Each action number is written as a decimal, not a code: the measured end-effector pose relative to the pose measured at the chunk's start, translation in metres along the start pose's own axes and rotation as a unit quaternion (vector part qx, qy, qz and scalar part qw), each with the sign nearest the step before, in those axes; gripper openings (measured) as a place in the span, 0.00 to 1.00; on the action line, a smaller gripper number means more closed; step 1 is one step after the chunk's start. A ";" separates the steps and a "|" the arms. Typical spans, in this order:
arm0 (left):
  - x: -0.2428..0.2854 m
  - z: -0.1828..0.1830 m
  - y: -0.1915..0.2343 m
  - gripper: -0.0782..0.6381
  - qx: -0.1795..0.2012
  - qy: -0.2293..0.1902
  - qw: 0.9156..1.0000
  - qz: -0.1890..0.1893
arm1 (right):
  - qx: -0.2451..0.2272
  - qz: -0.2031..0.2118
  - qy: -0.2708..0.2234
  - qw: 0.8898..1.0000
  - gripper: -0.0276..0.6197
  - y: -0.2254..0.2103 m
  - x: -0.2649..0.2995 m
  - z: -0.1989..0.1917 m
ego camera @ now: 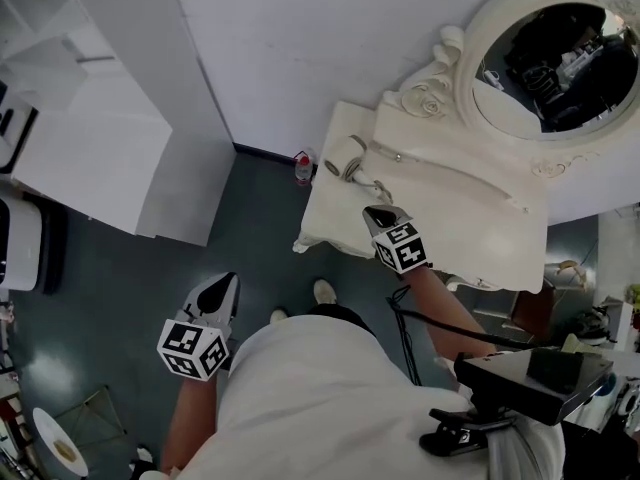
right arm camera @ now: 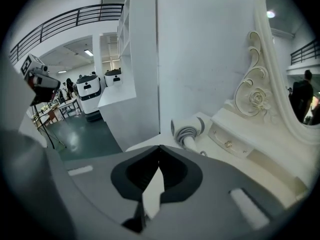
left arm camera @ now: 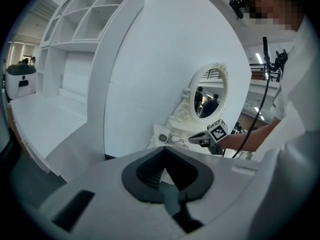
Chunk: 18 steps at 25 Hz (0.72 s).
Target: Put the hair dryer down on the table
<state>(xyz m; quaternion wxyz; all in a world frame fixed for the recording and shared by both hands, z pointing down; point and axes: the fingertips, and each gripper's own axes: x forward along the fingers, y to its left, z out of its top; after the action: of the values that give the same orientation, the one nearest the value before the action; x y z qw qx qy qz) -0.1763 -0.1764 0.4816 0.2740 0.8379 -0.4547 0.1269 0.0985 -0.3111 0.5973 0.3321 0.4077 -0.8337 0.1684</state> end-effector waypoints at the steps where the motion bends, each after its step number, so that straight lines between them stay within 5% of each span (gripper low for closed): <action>1: -0.002 -0.002 -0.001 0.11 0.003 0.002 1.000 -0.006 | 0.004 0.003 0.000 1.000 0.04 0.010 -0.006 -0.002; 18: -0.037 -0.055 -0.036 0.11 0.060 0.060 0.990 -0.115 | 0.038 0.010 -0.013 0.999 0.04 0.166 -0.100 -0.033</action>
<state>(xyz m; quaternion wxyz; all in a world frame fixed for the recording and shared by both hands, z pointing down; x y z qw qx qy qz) -0.1648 -0.1034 0.4970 0.2624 0.8905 -0.3299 0.1715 0.0258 -0.1343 0.5505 0.3041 0.4139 -0.8349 0.1978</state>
